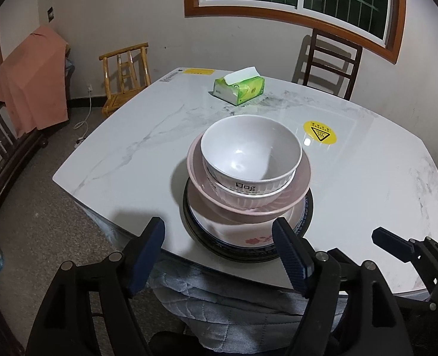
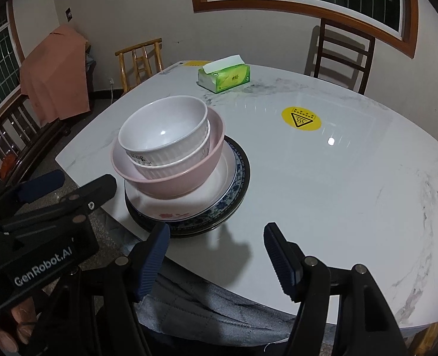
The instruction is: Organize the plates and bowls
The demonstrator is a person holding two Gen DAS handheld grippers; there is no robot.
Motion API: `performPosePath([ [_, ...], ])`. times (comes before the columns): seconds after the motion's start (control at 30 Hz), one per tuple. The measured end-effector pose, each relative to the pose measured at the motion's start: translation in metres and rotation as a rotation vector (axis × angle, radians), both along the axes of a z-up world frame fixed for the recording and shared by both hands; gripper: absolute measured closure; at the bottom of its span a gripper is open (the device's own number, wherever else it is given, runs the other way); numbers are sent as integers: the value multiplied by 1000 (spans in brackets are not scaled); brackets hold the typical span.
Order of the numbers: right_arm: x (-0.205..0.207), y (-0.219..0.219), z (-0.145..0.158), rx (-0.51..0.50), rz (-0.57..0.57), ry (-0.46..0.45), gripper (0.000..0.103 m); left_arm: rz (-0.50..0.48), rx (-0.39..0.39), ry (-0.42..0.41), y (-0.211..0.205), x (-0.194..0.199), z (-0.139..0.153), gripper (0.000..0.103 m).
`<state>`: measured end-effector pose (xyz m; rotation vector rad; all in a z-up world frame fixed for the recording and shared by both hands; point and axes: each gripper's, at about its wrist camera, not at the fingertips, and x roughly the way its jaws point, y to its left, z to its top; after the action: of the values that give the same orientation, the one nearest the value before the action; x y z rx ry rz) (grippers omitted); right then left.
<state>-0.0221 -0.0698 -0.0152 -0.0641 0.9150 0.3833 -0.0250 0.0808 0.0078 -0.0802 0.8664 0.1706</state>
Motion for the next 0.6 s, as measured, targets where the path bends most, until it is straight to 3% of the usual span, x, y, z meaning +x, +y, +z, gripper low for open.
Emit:
performPosePath([
  [0.6,1,7,-5,-13,19,6,32,-3,1,5,-1,0,-2,30],
])
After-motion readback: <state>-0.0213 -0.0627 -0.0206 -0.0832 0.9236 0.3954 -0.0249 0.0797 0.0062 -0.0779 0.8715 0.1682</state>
